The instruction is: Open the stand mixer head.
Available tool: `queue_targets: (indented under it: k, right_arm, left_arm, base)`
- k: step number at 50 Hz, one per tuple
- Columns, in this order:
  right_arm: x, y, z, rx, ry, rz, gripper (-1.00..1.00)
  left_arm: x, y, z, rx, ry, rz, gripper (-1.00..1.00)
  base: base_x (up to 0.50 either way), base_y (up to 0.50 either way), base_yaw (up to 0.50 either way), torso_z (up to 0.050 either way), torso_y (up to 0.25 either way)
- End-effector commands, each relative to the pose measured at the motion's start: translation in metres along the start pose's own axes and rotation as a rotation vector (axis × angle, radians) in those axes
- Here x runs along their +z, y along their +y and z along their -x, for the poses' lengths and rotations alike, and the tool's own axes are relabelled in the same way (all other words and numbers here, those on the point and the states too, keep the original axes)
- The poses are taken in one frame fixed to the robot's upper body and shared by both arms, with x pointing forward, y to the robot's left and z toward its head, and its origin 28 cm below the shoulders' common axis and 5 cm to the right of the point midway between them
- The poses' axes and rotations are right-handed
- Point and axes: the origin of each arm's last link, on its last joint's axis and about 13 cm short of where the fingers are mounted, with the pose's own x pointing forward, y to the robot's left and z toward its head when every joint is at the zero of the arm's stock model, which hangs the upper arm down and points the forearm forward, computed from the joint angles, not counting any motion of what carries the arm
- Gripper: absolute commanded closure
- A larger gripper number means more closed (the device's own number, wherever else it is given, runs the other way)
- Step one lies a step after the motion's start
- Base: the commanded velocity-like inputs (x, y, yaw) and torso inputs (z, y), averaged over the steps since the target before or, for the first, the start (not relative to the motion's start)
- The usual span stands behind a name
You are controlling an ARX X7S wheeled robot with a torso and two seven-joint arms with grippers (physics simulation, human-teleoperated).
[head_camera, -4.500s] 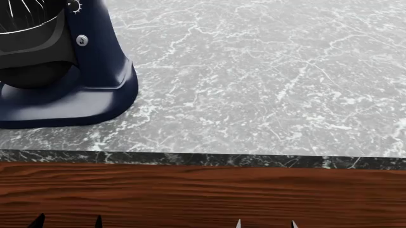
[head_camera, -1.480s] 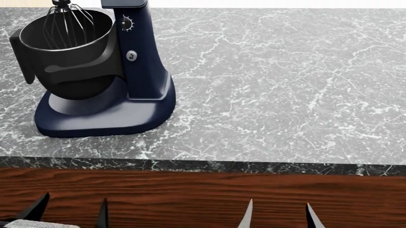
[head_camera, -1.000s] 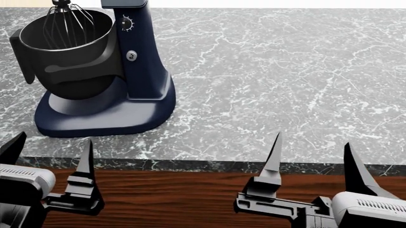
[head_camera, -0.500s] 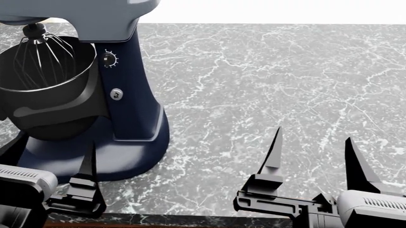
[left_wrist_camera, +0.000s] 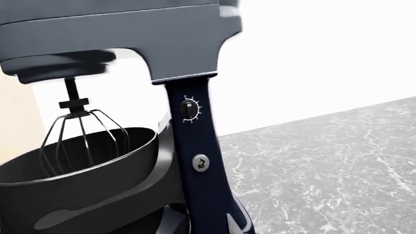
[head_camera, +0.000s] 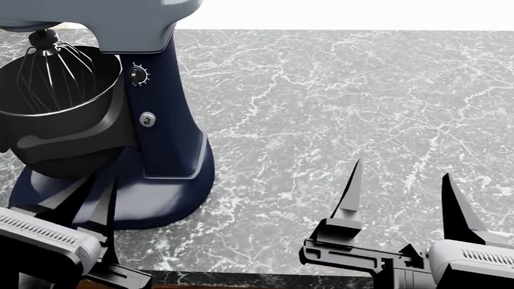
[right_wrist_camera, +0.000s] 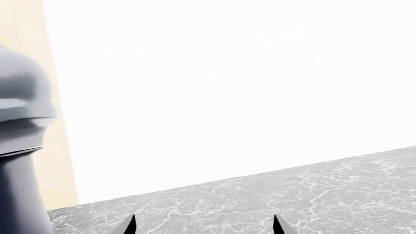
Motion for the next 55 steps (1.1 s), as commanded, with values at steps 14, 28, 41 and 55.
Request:
queue_targets:
  k: [14,28,41,55]
  right_arm:
    - [-0.006,-0.006,-0.006,-0.024,0.014,0.005,-1.00]
    - [-0.011,-0.005,-0.008,-0.021,0.030,0.011,-1.00]
    - [-0.013,-0.004,-0.009,-0.014,0.041,0.011,-1.00]
    - [-0.016,-0.004,-0.010,-0.012,0.048,0.018,-1.00]
  left_arm:
    - [0.022,0.000,-0.052,-0.092,0.032,-0.268,1.00]
    - [0.010,0.011,-0.060,-0.047,0.131,-0.433,1.00]
    - [0.010,0.023,-0.055,0.016,0.171,-0.509,1.00]
    - [0.030,0.010,-0.050,-0.097,-0.025,-0.554,1.00]
  base:
    - [0.00,0.00,0.00,0.000,0.000]
    - [0.00,0.00,0.00,0.000,0.000]
    - [0.00,0.00,0.00,0.000,0.000]
    - [0.00,0.00,0.00,0.000,0.000]
